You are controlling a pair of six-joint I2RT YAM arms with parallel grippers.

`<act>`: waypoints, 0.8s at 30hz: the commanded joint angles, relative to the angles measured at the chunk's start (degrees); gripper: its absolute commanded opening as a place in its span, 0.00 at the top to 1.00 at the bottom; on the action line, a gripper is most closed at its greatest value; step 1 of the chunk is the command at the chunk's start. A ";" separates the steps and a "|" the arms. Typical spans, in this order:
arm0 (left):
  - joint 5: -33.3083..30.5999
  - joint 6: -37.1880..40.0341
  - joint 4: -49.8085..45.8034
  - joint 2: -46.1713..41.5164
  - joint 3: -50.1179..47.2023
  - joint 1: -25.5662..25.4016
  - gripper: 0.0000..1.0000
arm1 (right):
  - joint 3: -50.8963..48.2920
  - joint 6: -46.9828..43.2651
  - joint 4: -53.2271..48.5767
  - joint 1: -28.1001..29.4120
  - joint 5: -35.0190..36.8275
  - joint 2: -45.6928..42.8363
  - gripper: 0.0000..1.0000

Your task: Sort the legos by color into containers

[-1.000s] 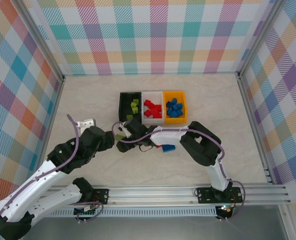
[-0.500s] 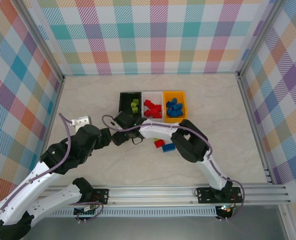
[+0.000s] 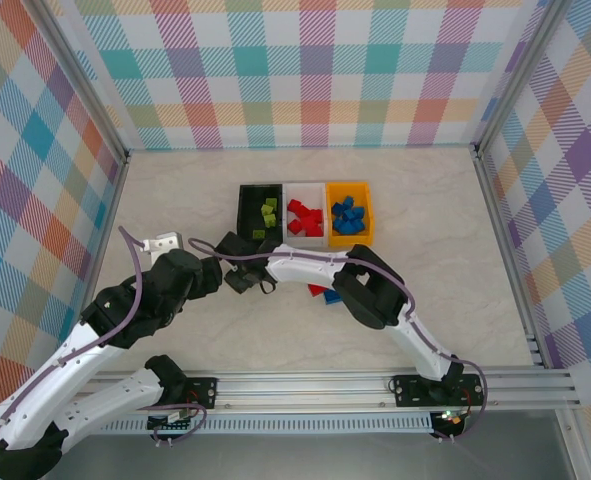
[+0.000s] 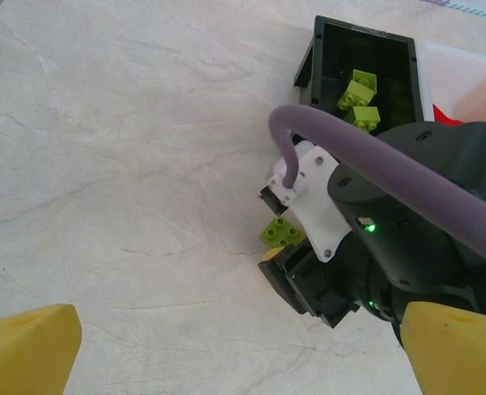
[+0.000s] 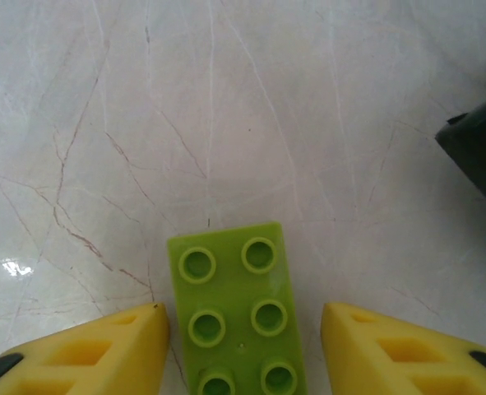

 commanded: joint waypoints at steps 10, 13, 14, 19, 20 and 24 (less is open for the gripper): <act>0.96 -0.61 0.24 0.80 0.64 0.58 0.00 | -6.53 -0.77 1.57 1.26 3.72 -1.95 0.73; 1.15 -0.60 0.06 1.07 0.88 0.57 0.00 | -11.35 0.85 5.87 0.76 2.62 -6.27 0.75; 1.18 -0.76 0.05 1.08 0.88 0.56 0.00 | -13.11 1.56 7.35 0.42 2.31 -8.04 0.75; 1.69 -1.10 0.74 1.27 0.78 0.58 0.00 | -22.48 5.07 13.76 -1.12 0.91 -16.46 0.76; 1.69 -1.18 0.85 1.36 0.77 0.53 0.00 | -24.05 5.78 14.69 -1.47 0.71 -18.21 0.76; 1.35 -1.33 1.11 1.60 0.54 0.60 0.00 | -28.69 8.14 16.84 -3.17 -0.50 -24.52 0.76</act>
